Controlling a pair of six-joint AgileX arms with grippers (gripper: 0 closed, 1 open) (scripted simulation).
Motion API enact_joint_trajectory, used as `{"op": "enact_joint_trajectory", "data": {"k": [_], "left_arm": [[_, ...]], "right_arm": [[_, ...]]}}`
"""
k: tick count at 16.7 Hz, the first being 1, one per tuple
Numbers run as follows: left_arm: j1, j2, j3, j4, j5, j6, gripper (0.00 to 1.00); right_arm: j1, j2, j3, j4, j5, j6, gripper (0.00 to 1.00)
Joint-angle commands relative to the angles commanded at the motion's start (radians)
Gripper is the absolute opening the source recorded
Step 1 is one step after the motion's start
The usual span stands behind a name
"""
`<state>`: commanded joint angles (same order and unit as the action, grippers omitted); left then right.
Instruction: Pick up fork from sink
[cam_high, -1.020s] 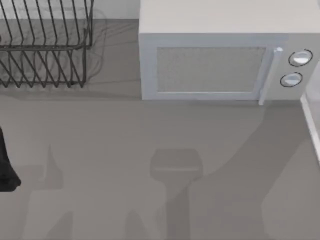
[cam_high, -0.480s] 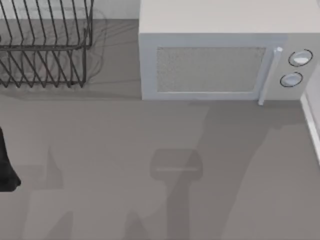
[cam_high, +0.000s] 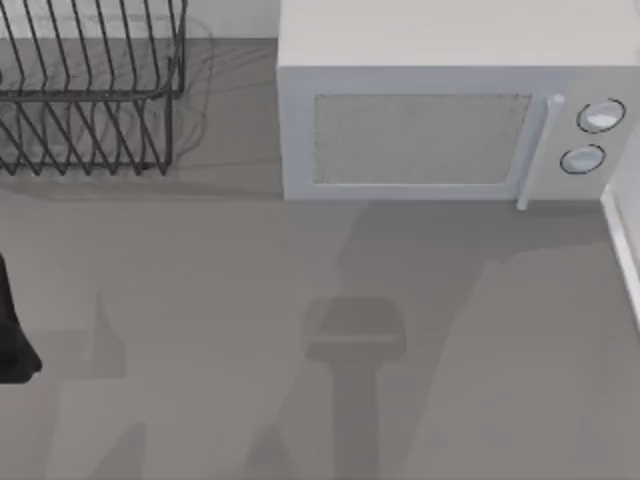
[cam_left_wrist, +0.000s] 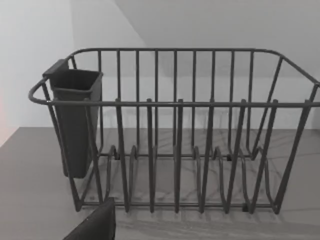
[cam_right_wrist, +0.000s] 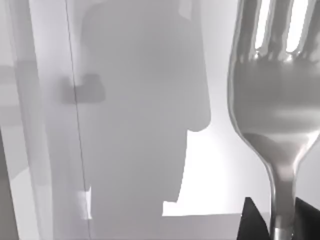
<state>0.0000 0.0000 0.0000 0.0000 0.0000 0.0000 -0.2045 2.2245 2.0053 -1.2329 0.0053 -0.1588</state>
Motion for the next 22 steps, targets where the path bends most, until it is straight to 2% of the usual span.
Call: {"op": "enact_joint_trajectory", "data": {"k": [5,13,17,22], "left_arm": [[0.000,0.000,0.000,0.000,0.000,0.000,1.00],[0.000,0.000,0.000,0.000,0.000,0.000,1.00],[0.000,0.000,0.000,0.000,0.000,0.000,1.00],[0.000,0.000,0.000,0.000,0.000,0.000,1.00]], "right_arm": [[0.217,-0.242,0.008,-0.047,0.028,0.287,0.00],[0.750,-0.403,-0.190,-0.136,0.017,0.803,0.00],[0.937,-0.383,-0.299,-0.157,0.000,0.929,0.00],[0.978,-0.369,-0.328,-0.159,-0.005,0.947,0.00]]}}
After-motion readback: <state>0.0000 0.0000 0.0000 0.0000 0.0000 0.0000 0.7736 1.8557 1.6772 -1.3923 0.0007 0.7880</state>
